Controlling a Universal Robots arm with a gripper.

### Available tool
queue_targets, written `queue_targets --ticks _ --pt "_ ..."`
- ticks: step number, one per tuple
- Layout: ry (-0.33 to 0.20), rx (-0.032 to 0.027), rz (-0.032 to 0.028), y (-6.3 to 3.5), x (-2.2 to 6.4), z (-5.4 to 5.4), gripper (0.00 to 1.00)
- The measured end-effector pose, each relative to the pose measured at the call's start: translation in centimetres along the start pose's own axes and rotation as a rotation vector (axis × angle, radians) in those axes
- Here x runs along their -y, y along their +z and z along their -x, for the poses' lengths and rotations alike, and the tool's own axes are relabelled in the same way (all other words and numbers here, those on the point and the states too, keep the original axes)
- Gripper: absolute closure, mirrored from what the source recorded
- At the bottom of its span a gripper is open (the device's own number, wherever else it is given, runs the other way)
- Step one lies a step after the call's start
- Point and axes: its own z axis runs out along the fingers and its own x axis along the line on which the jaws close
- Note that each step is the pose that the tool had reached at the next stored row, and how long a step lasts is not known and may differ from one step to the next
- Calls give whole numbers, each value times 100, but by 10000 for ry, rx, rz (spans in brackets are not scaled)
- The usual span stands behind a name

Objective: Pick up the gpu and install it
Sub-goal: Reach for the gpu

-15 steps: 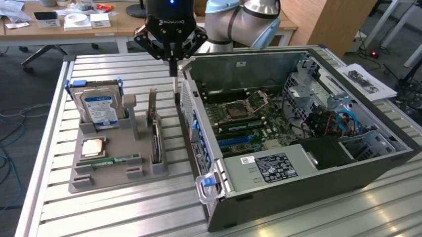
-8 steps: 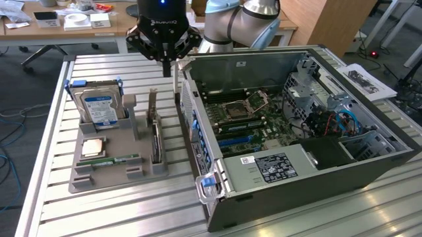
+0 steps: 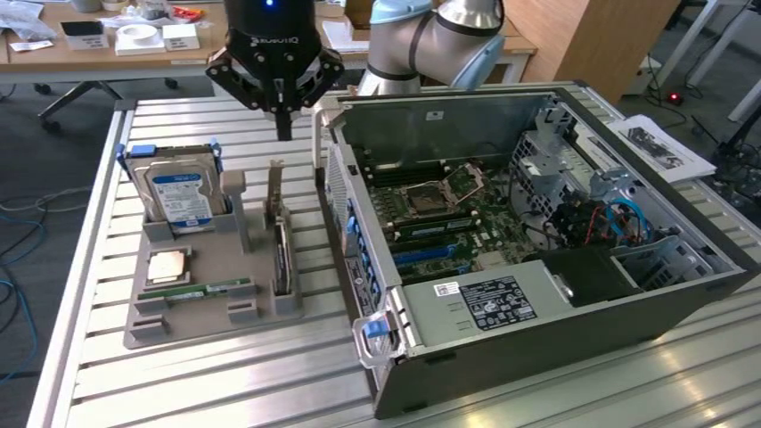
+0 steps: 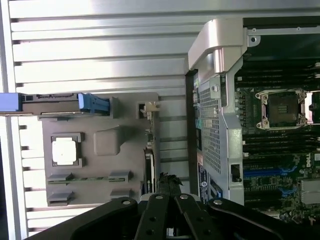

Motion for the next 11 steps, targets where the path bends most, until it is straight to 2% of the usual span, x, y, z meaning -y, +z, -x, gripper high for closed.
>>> queue_targets --ticks 11 --pt "0 -1 -1 -5 15 -198 89"
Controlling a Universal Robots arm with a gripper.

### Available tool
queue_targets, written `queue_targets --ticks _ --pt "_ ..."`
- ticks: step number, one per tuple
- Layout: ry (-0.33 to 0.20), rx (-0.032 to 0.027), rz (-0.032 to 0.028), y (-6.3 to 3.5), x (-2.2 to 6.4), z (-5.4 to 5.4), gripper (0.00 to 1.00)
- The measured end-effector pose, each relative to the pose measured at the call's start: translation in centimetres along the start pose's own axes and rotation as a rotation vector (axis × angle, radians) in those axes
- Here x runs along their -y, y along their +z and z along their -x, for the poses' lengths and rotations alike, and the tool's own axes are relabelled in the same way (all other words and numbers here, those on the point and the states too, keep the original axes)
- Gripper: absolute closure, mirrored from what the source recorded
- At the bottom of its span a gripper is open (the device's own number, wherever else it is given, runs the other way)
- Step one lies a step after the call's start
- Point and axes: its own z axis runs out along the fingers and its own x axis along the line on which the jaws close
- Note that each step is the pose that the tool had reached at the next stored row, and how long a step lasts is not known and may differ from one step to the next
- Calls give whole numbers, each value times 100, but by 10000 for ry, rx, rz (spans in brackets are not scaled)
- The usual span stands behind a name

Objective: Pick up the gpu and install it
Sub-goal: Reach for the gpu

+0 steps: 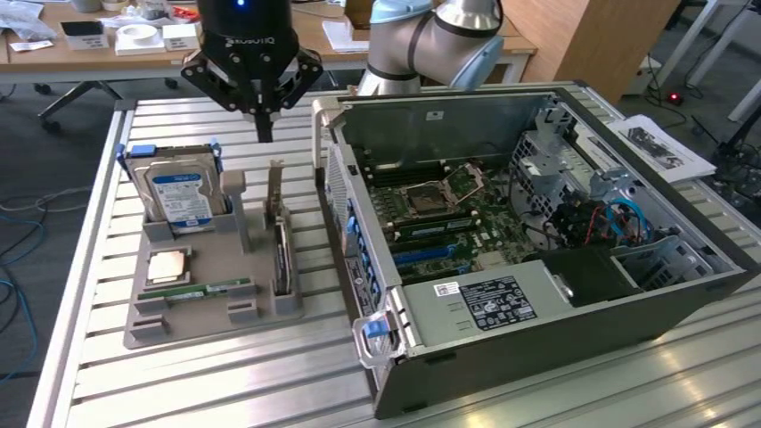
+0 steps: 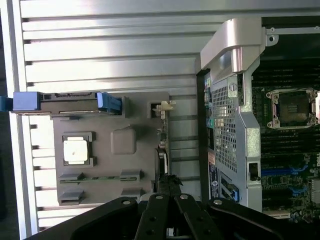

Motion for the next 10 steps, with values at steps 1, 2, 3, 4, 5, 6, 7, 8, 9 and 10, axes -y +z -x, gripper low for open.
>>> queue_targets --ticks 1,2,3,4,5,6,7,8,9,10 --pt "0 0 0 0 1 -10 89" --pt "0 1 1 0 1 -20 89" --pt "0 0 0 0 2 -27 89" --pt "-1 1 1 0 2 -29 89" --pt "-1 1 1 0 2 -29 89" --pt "-2 0 1 0 2 -29 89" --pt "-1 0 1 -1 2 -29 89" --pt "-1 0 0 -1 2 -30 89" --pt "0 0 0 -1 2 -30 89" --pt "-1 0 0 -1 2 -30 89"
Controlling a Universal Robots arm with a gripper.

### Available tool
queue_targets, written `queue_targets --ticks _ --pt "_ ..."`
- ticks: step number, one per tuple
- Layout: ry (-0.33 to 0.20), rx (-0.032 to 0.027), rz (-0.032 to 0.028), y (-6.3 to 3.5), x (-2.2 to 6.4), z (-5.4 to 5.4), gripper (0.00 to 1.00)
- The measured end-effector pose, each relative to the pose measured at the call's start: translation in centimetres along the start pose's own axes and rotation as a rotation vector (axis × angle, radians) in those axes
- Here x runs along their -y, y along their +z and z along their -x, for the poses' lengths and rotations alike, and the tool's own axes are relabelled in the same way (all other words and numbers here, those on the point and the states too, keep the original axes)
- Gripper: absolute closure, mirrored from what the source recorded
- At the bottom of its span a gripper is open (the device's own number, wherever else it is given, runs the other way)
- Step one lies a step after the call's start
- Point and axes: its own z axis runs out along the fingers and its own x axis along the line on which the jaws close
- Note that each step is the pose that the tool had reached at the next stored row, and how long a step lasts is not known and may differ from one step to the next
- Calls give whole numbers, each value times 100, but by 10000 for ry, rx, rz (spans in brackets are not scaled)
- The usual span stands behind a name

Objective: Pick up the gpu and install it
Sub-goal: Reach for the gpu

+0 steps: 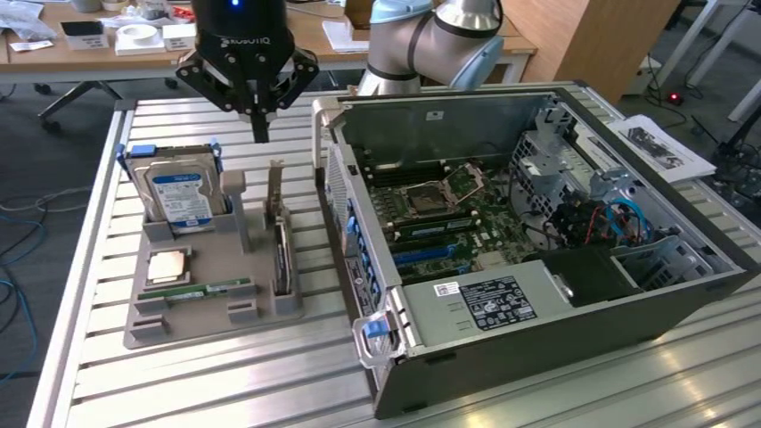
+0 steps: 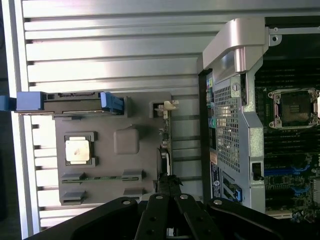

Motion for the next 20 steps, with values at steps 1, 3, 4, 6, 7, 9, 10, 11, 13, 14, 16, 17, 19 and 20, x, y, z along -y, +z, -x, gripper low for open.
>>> queue_targets --ticks 1,3,4,6,7,9,10,11,13,14,16,17,19,20 --pt "0 0 0 0 0 0 89" --pt "0 0 1 0 0 0 89" --pt "0 1 1 0 0 -1 89" --pt "1 1 0 0 1 -7 89" --pt "1 1 0 0 1 -11 89" --pt "0 1 1 0 1 -18 89" --pt "0 1 1 0 1 -20 89" --pt "-2 0 1 0 2 -20 89" --pt "0 0 1 0 2 -21 89" --pt "0 0 1 0 2 -21 89" --pt "1 1 1 0 2 -22 89" --pt "2 1 1 0 4 -22 89" --pt "0 0 0 -1 9 -21 89" --pt "0 -1 0 -1 12 -21 89"
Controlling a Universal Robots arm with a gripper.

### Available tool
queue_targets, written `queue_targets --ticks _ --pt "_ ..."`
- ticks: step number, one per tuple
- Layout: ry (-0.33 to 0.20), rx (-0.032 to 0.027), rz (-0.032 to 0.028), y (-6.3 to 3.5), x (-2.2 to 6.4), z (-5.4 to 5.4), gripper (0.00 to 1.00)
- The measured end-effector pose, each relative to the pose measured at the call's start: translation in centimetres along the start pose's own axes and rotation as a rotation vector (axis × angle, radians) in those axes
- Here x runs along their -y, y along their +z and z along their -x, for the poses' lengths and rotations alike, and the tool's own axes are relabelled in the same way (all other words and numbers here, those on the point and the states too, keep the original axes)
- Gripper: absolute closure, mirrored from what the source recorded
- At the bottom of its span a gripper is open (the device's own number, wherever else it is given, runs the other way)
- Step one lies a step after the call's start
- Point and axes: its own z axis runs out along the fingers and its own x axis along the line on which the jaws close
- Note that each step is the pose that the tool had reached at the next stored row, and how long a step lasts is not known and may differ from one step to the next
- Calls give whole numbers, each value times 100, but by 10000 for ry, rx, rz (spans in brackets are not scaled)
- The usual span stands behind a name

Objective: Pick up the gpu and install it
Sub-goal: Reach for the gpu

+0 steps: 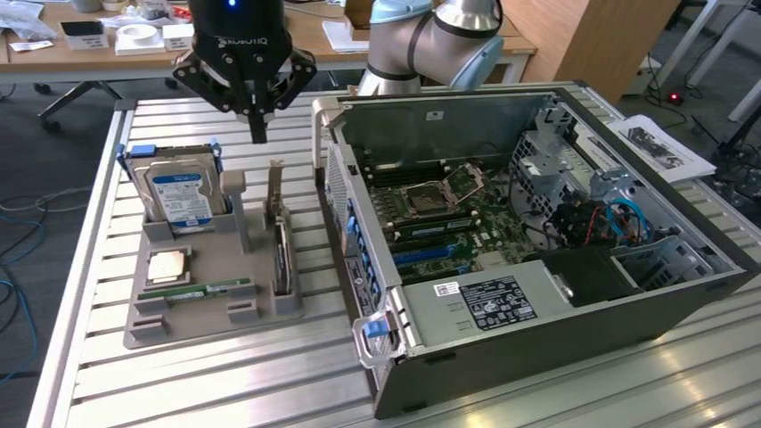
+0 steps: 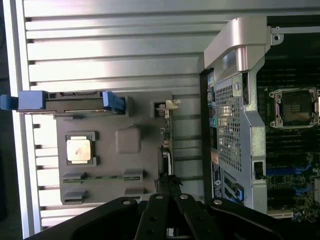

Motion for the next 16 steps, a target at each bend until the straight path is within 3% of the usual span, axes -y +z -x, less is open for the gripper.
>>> queue_targets --ticks 16 --pt "1 1 1 -4 113 8 89"
